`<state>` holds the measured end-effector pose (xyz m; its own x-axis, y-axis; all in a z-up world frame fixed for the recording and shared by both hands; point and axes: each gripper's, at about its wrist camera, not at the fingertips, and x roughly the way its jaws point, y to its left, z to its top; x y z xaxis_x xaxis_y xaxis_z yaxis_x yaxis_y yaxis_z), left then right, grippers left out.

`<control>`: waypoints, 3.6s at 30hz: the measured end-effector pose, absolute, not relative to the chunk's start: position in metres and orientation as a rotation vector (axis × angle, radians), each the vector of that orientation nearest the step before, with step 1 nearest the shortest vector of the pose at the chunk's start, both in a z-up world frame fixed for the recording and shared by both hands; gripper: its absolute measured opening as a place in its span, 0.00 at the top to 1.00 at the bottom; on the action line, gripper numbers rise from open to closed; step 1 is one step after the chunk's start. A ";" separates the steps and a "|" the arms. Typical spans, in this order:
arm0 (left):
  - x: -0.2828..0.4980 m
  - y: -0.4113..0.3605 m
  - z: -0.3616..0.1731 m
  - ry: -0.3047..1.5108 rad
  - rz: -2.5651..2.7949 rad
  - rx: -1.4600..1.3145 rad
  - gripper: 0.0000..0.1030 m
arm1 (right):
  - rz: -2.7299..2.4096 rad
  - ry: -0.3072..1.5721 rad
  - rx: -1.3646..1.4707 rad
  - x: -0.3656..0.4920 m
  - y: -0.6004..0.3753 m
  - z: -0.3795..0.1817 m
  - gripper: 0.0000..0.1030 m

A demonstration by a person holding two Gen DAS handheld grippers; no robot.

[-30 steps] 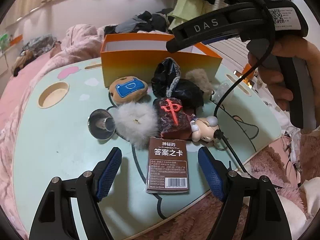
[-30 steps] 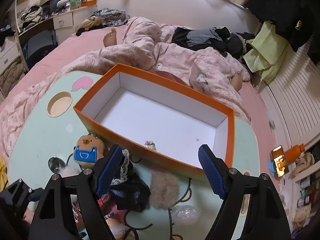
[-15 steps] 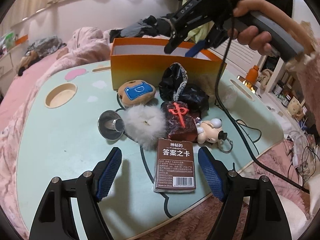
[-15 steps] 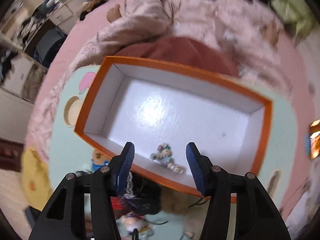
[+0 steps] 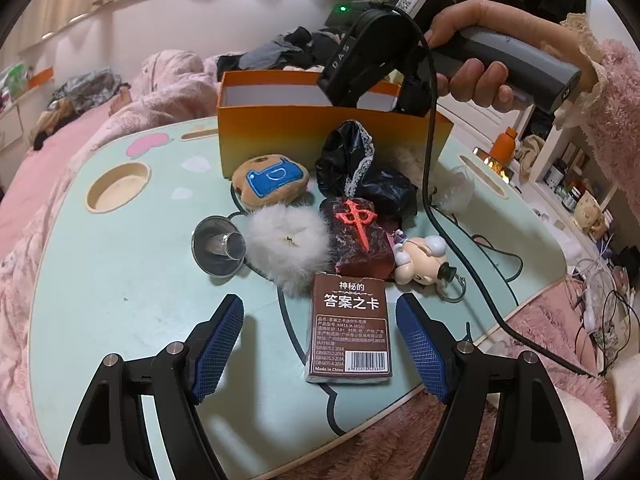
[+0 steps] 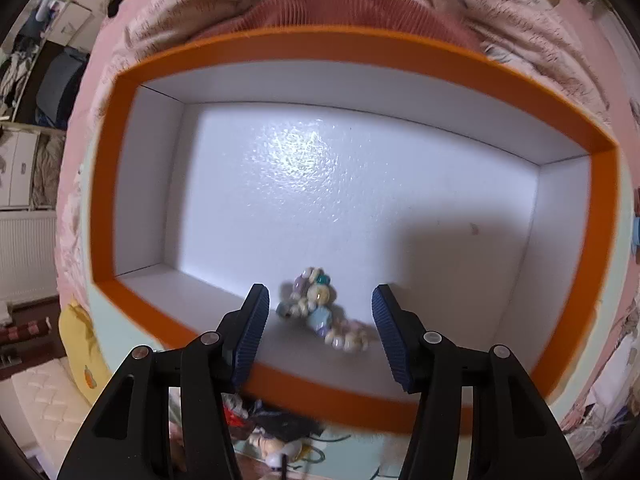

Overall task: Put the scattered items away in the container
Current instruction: 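Reach the right gripper into the orange box toward the beaded bracelet, then grasp the pastel beaded bracelet with the right gripper and lift it out, then lower the beaded bracelet onto the table and open the right gripper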

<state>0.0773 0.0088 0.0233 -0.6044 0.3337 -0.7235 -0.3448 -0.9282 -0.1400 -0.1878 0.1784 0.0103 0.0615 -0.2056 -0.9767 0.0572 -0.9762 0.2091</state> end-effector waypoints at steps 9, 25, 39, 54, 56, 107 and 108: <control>0.076 0.007 0.023 0.020 2.520 -1.135 0.24 | -2.064 -0.080 2.073 -0.182 0.179 0.017 0.84; 0.074 0.011 0.019 0.021 2.504 -1.154 0.24 | -2.053 -0.146 2.065 -0.183 0.186 0.041 0.37; 0.074 0.010 0.018 0.017 2.503 -1.162 0.24 | -1.969 0.072 2.160 -0.182 0.175 0.010 0.82; 0.073 0.012 0.017 0.012 2.500 -1.165 0.24 | -2.114 0.203 2.003 -0.177 0.173 0.051 0.83; 0.073 0.011 0.016 0.010 2.501 -1.163 0.24 | -2.146 0.216 1.964 -0.169 0.166 0.059 0.83; 0.092 -0.010 0.018 -0.045 2.582 -1.195 0.19 | -2.758 0.200 1.243 0.076 0.192 0.012 0.56; 0.090 -0.012 0.016 -0.068 2.580 -1.207 0.17 | -2.752 0.193 1.260 0.073 0.191 0.007 0.54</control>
<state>0.0900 -0.0122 0.0157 -0.6064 0.2806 -0.7440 -0.2409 -0.9565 -0.1644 0.0733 0.1907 0.0072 -0.6498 -0.0455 -0.7588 0.1511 -0.9860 -0.0703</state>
